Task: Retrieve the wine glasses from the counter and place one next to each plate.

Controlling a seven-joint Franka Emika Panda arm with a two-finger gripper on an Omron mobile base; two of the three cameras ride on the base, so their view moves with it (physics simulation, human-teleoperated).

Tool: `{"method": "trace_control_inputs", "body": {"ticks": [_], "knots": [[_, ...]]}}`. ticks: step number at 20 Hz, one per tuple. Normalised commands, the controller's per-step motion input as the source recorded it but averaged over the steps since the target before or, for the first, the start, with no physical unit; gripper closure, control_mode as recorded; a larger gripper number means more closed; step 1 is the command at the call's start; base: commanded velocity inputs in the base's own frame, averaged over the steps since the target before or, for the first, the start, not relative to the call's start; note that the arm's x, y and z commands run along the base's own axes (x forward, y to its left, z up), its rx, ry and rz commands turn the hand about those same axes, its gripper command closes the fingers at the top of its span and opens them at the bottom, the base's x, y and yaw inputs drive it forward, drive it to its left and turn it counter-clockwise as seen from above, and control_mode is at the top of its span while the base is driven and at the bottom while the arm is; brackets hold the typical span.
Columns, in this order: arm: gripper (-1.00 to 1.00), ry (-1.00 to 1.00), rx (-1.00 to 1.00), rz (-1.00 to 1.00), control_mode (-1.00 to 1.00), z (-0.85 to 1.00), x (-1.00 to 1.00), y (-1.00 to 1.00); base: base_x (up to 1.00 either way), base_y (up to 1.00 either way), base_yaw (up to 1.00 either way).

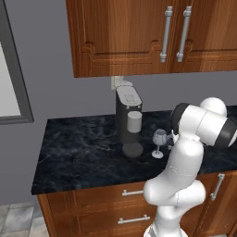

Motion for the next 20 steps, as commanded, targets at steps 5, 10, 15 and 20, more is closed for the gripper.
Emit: {"method": "trace_control_inputs", "body": {"ticks": [5,10,15,20], "knots": [[-1.0,0.0,0.0,-0.08,-1.0,-0.1,-0.01,0.0,0.0,0.0,0.0],[-1.0,0.0,0.0,-0.01,-1.0,-0.15,0.0,0.03,0.0,0.0,0.0],[-1.0,0.0,0.0,0.0,-1.0,-0.13,0.0,0.0,0.0,0.0,0.0],[-1.0,0.0,0.01,0.0,-1.0,-0.06,0.0,0.0,0.0,0.0,0.0]]}}
